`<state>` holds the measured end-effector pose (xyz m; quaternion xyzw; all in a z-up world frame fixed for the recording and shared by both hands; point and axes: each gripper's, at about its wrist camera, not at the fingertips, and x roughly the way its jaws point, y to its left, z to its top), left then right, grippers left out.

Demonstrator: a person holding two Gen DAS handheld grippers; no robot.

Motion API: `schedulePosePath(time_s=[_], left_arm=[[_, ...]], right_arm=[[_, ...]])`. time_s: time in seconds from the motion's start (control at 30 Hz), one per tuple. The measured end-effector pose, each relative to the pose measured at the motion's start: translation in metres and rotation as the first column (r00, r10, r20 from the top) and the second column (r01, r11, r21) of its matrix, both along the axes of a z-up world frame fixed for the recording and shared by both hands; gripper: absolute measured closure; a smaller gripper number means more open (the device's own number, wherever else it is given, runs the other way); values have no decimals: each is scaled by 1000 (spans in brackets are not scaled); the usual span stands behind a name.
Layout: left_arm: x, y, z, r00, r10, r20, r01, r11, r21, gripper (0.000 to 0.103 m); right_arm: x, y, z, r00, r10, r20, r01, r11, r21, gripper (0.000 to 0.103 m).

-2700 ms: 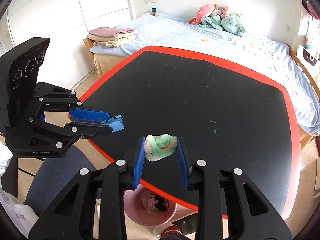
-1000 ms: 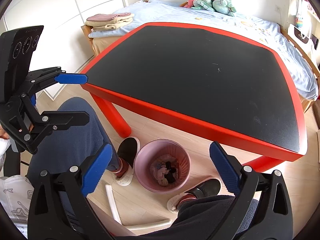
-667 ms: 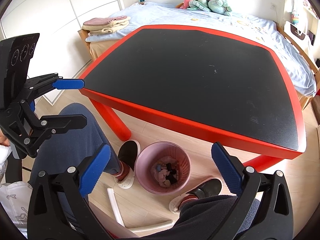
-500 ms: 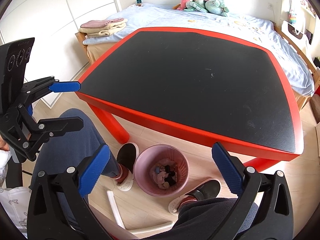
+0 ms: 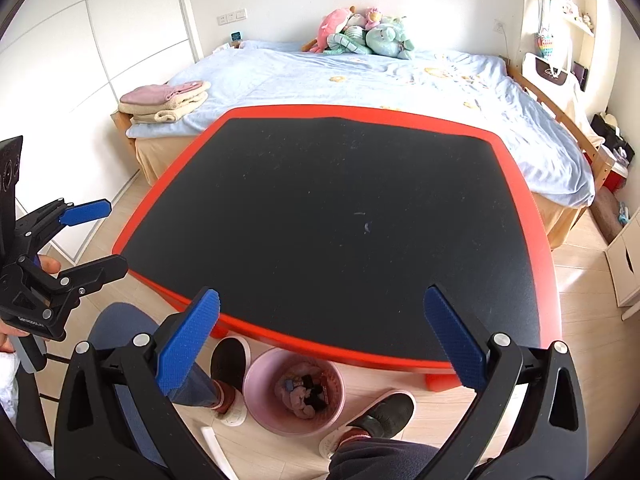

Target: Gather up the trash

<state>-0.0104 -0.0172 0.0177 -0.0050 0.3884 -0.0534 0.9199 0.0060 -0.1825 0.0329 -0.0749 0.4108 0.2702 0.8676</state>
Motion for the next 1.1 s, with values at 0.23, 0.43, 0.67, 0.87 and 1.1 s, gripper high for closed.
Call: schedulePosePath(time_s=[0.23, 0.43, 0.67, 0.87, 1.1], left_arm=[[19, 7, 12, 999, 40, 8, -40, 999, -10, 6], [26, 8, 10, 999, 47, -11, -47, 998, -31, 6], [25, 13, 9, 996, 86, -11, -86, 996, -29, 6], [26, 13, 11, 997, 79, -16, -80, 996, -41, 6], [26, 12, 12, 997, 71, -19, -72, 997, -42, 6]], right_arm=[[21, 3, 22, 999, -21, 39, 20, 1000, 19, 3], [26, 6, 23, 999, -15, 39, 14, 1000, 20, 3], [28, 8, 20, 999, -12, 33, 12, 1000, 16, 3], [29, 8, 18, 1000, -11, 30, 11, 1000, 11, 3], [30, 9, 18, 999, -11, 32, 10, 1000, 10, 3]])
